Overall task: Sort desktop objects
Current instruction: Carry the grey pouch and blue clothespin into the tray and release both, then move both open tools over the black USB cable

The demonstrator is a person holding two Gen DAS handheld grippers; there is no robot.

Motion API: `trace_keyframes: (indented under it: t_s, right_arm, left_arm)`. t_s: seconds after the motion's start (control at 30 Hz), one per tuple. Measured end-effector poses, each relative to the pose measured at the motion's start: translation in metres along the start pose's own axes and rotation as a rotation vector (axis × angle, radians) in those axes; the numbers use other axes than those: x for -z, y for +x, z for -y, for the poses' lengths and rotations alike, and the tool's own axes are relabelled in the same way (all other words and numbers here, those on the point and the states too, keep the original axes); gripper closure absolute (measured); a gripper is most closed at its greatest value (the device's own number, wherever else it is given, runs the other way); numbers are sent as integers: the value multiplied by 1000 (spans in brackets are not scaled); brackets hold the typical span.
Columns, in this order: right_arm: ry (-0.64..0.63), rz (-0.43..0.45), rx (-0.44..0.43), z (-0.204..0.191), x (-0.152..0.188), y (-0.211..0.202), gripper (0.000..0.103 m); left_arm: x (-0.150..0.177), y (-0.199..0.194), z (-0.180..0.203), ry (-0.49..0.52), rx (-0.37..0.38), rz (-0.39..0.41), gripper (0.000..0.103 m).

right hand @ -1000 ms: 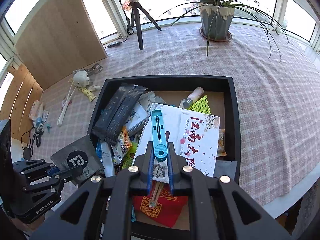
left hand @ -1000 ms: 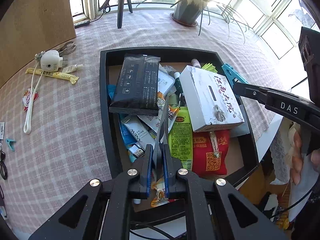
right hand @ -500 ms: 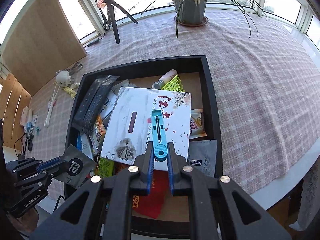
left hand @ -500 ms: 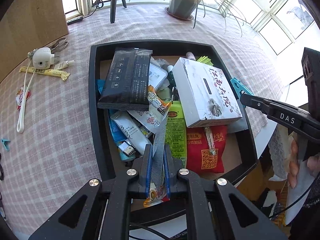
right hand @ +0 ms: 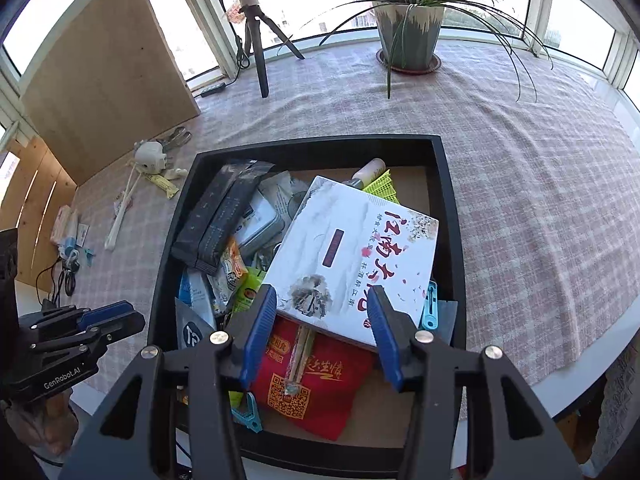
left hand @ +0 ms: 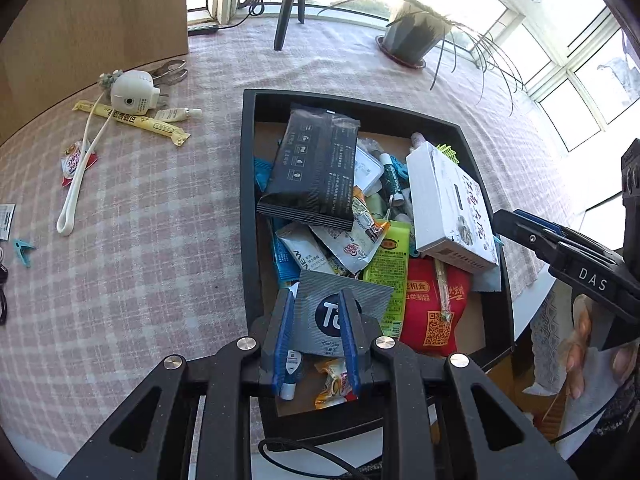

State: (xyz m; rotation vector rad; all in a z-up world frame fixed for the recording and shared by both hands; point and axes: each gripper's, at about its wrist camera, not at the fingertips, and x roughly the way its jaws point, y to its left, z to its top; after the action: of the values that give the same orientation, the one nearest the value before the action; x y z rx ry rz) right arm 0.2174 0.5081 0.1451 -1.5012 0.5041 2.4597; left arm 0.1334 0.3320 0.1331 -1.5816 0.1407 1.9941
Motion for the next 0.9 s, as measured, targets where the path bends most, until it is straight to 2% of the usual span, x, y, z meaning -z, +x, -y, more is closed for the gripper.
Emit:
trace_keyframes:
  t_s: [0.27,0.53,0.73,0.9]
  right_arm:
    - [-97,-3,-73,-59,-19,17,55]
    - [-205,16,-145,-128,-41,35,55]
    - [-330,-33,-233,-199,-51,52,55]
    - [-434,-105,-328,-268,-51,72,55]
  left_arm:
    - [6,-14,-64,-137,-49,33,81]
    - [19,-32,-143,-306,-116,72,81]
    - [32,-48,-210,-436,-155,108,81]
    - [55,-62,-270,-558,-186,151,76]
